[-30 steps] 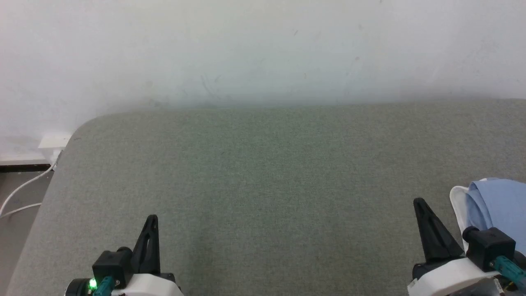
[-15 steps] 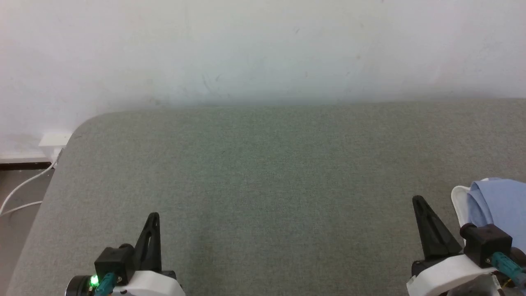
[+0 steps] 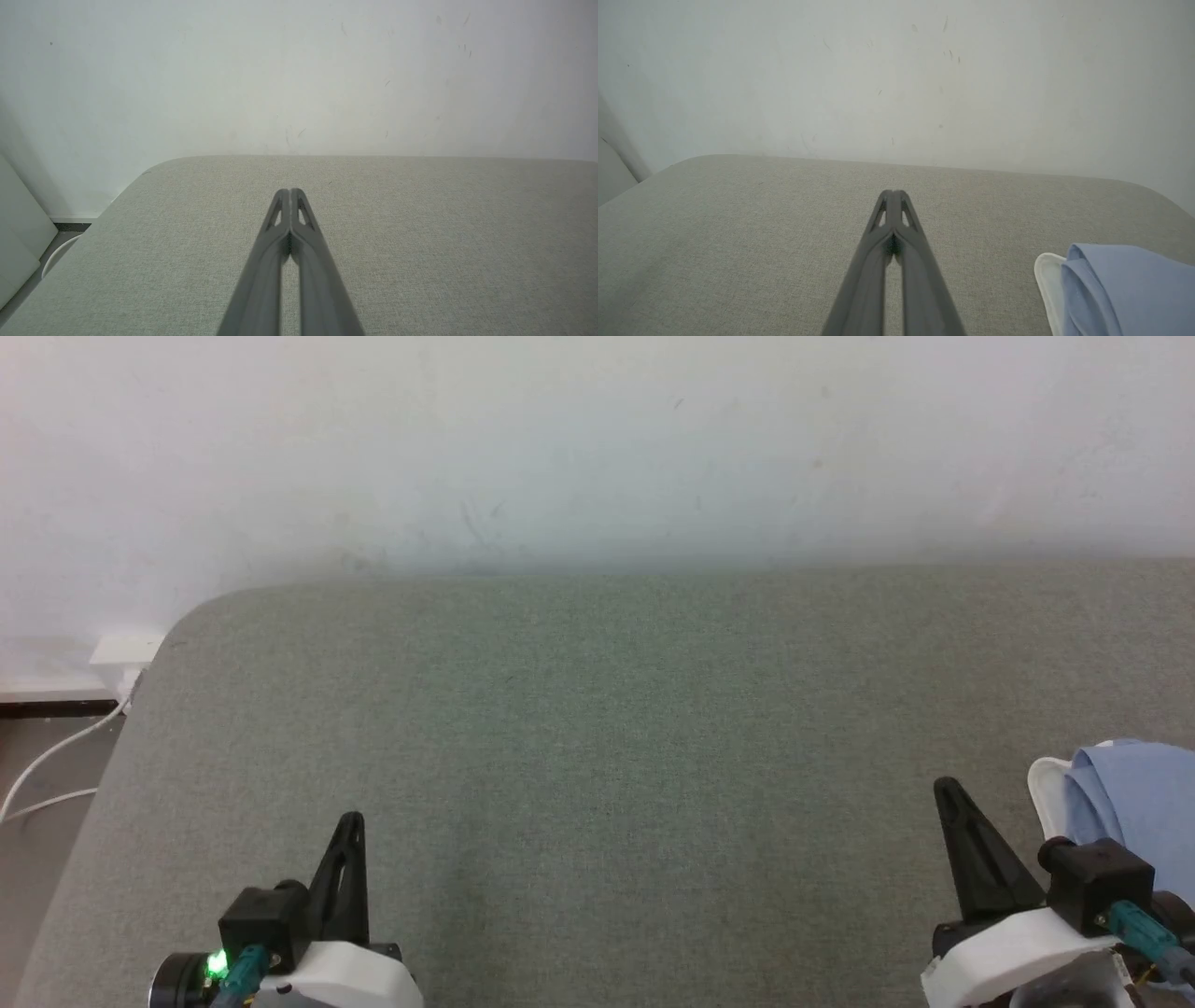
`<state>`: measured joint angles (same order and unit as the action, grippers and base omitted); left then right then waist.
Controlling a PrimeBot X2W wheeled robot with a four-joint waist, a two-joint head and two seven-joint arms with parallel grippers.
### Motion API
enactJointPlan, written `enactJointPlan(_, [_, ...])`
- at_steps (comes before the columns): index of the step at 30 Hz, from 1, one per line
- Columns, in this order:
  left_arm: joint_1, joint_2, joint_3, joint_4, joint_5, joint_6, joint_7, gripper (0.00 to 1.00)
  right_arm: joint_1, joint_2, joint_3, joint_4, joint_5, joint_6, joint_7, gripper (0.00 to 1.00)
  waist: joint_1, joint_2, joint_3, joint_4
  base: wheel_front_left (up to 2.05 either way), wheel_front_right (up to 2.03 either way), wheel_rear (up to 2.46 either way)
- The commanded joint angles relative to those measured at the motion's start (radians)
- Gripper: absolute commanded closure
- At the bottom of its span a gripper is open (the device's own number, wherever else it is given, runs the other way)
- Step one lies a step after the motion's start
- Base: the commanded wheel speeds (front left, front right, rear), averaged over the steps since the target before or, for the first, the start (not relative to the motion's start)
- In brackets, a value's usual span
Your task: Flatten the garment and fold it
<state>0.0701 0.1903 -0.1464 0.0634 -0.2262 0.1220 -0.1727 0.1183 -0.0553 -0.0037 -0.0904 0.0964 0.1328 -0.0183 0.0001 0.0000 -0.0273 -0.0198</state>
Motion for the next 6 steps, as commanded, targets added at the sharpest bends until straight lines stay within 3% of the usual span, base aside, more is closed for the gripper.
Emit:
enactJointPlan(1, [-0.018, -0.009, 0.009, -0.008, 0.014, -0.012, 0.006, 1.0, -0.02, 0.002, 0.0, 0.005, -0.008, -0.001, 0.001, 1.0, -0.0001, 0.0, 0.001, 0.0, 0.0, 0.0, 0.0])
enactJointPlan(6, [-0.021, -0.015, 0.016, -0.01, 0.025, -0.017, 0.014, 1.0, -0.024, 0.002, 0.0, 0.009, -0.012, -0.001, 0.002, 1.0, -0.0001, 0.0, 0.002, 0.001, 0.0, 0.0, 0.0])
